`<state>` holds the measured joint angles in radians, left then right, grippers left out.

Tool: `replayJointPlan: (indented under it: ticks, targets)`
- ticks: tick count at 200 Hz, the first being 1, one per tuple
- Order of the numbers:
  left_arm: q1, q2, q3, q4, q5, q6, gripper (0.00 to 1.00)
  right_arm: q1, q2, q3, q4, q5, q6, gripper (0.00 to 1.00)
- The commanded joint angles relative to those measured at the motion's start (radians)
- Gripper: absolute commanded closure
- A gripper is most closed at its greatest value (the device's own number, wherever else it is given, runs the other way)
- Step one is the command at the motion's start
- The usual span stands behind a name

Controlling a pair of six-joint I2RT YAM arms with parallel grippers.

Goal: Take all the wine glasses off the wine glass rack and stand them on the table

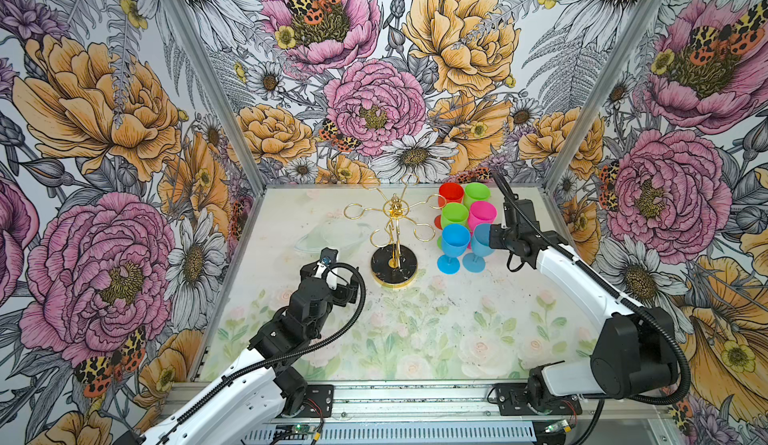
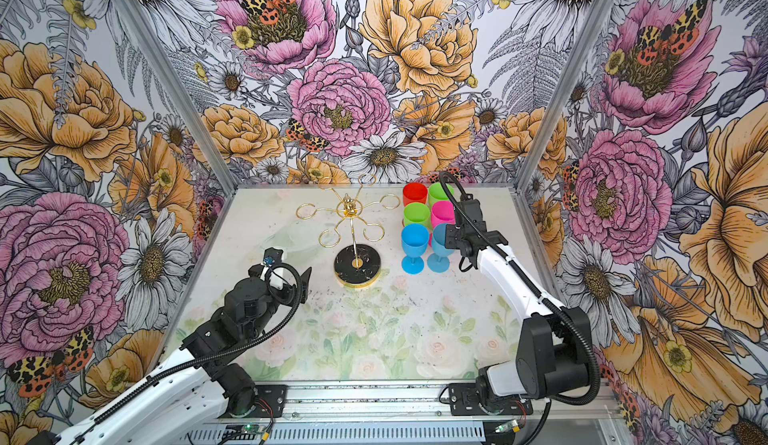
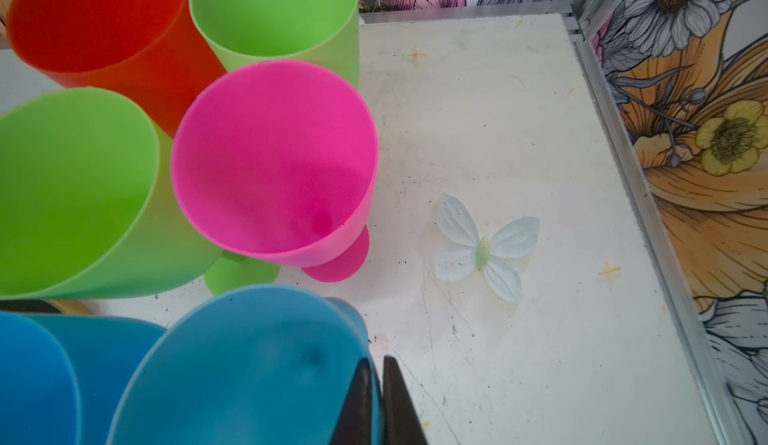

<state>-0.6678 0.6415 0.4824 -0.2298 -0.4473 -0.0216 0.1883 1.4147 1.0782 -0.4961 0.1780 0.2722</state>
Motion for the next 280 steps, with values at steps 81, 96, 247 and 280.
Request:
replayJointPlan:
  ticks: [81, 96, 247, 280]
  targets:
    - [0.111, 0.035, 0.032, 0.063, 0.065, 0.01, 0.03, -0.026, -0.094, 0.05, -0.022, -0.053, -0.002, 0.42]
    - [0.143, 0.052, 0.039, 0.081, 0.068, 0.026, 0.02, -0.044, -0.115, 0.057, -0.021, -0.056, 0.002, 0.35]
    - [0.572, 0.529, -0.086, 0.74, 0.231, 0.048, 0.01, -0.272, -0.032, -0.238, 0.501, 0.06, -0.059, 0.01]
    - [0.598, 0.666, -0.125, 0.929, 0.259, 0.057, 0.01, -0.272, -0.011, -0.401, 0.749, 0.049, -0.058, 0.01]
